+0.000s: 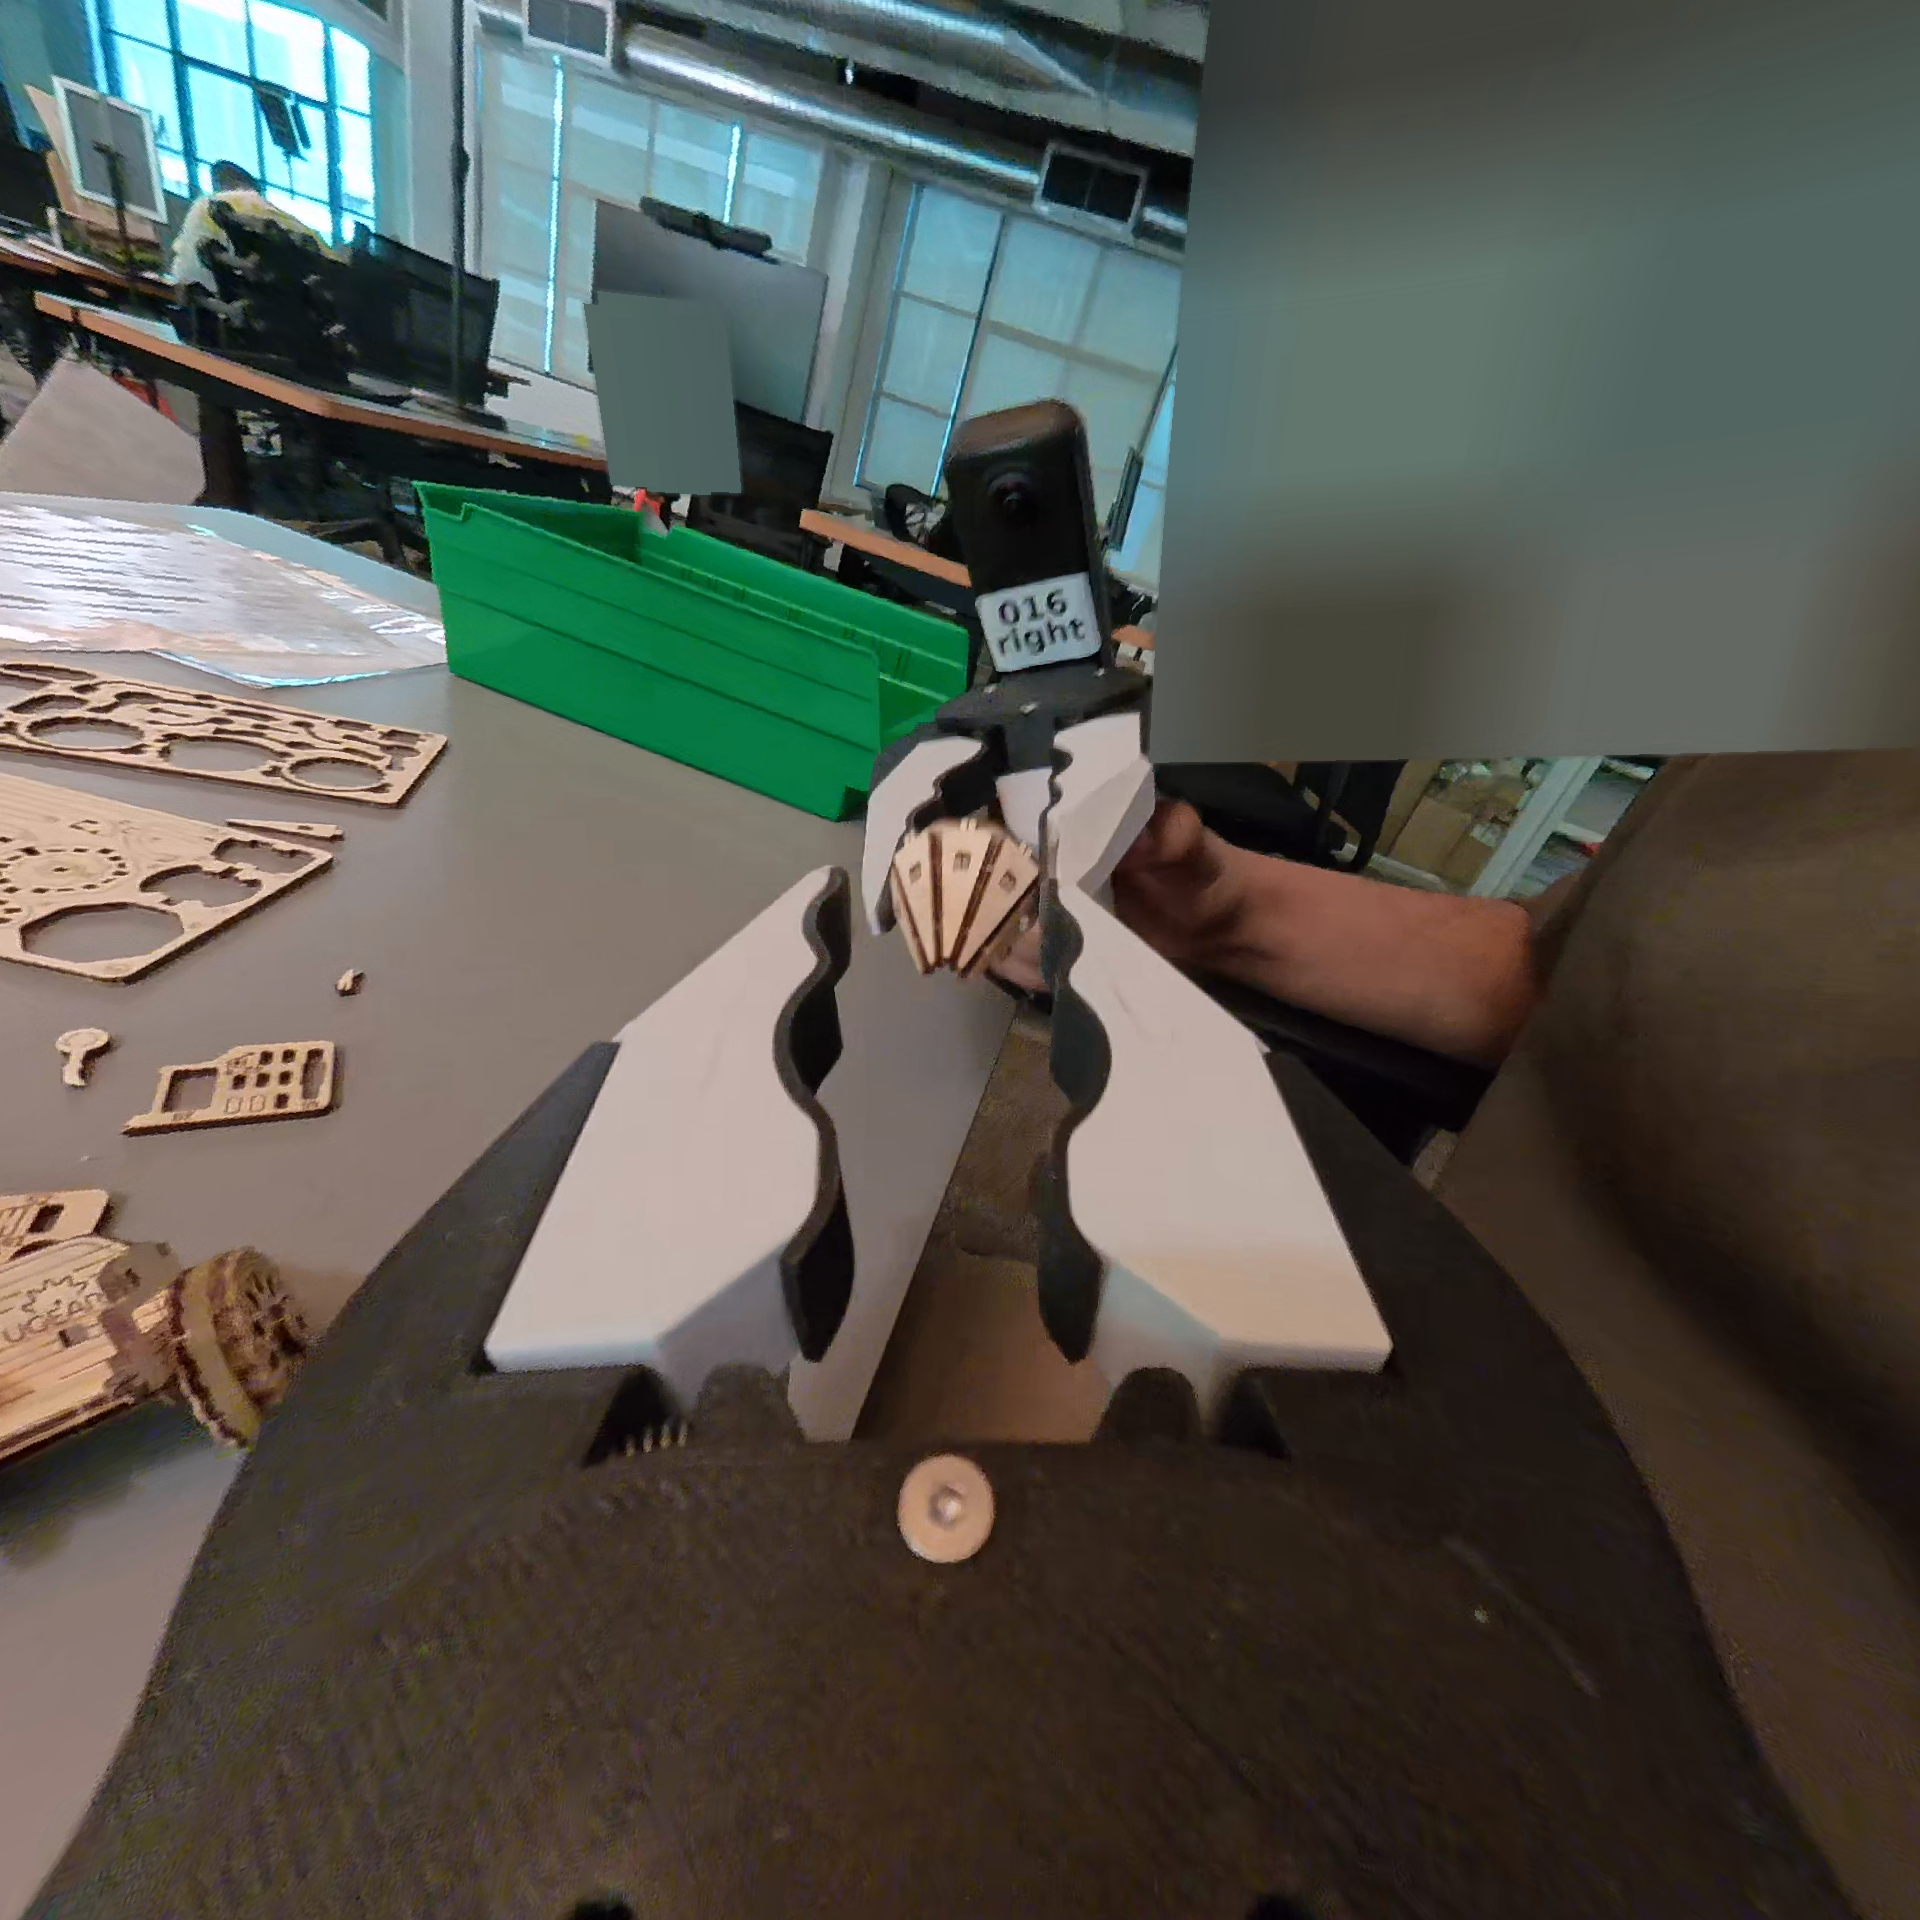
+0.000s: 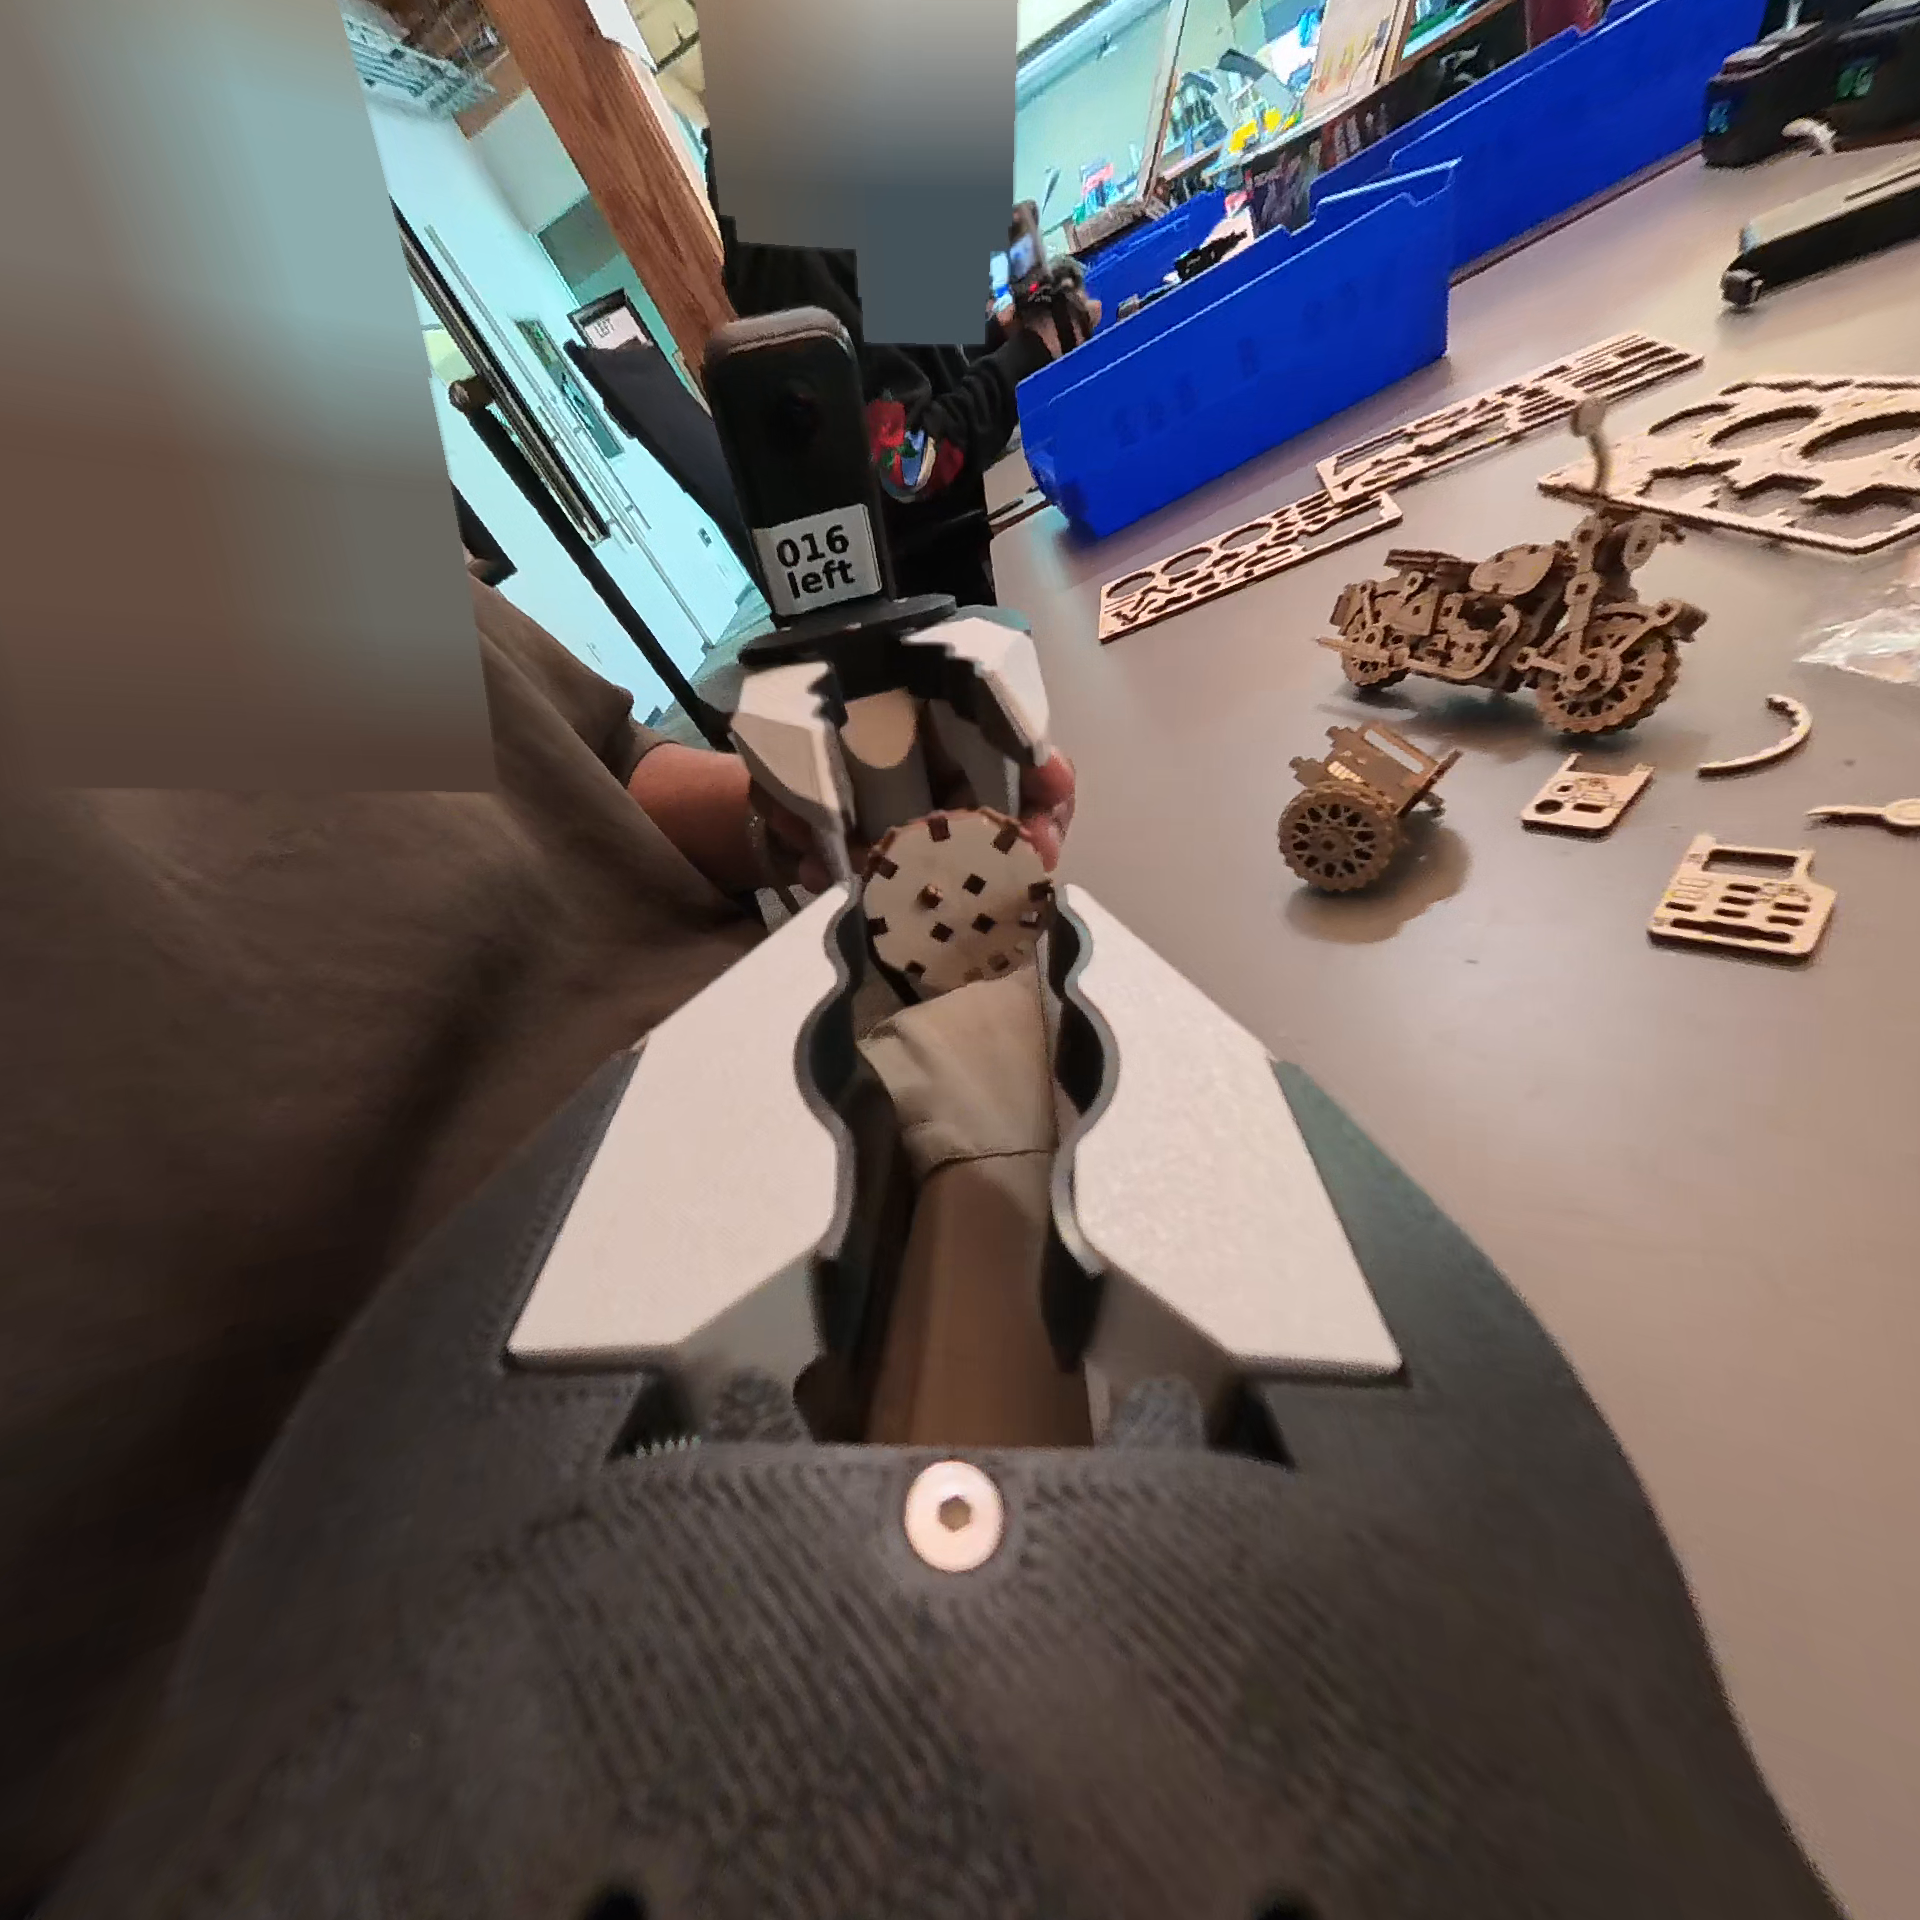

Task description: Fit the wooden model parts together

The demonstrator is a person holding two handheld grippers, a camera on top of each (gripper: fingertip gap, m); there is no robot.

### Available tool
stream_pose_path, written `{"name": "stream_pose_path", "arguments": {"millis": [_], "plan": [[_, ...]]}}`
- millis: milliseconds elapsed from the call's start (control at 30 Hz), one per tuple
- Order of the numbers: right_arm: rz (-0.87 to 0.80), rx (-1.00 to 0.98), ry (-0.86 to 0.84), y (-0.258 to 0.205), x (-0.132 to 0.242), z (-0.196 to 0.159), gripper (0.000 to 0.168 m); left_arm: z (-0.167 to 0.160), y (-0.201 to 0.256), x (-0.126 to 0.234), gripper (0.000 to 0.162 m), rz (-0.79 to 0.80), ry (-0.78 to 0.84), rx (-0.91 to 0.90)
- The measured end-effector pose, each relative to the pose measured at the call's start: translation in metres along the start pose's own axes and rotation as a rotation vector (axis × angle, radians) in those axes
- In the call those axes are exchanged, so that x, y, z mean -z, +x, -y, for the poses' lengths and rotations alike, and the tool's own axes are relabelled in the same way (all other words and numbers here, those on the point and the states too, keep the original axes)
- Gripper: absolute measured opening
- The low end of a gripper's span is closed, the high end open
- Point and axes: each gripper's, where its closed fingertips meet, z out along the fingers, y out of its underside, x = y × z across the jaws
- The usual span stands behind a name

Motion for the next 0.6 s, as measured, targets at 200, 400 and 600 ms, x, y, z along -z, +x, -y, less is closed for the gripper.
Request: {"name": "stream_pose_path", "arguments": {"millis": [200,400,600], "plan": [[0.003,-0.016,-0.010,-0.001,-0.002,-0.002,0.034,-0.015,0.001,-0.005,0.024,-0.014,-0.073,-0.014],[0.032,-0.072,0.007,0.001,-0.001,-0.002,0.034,-0.015,0.002,-0.006,0.019,-0.028,-0.064,0.035],[-0.007,-0.049,0.046,0.007,0.003,0.003,0.045,-0.008,-0.014,-0.004,0.018,0.005,-0.007,0.221]]}}
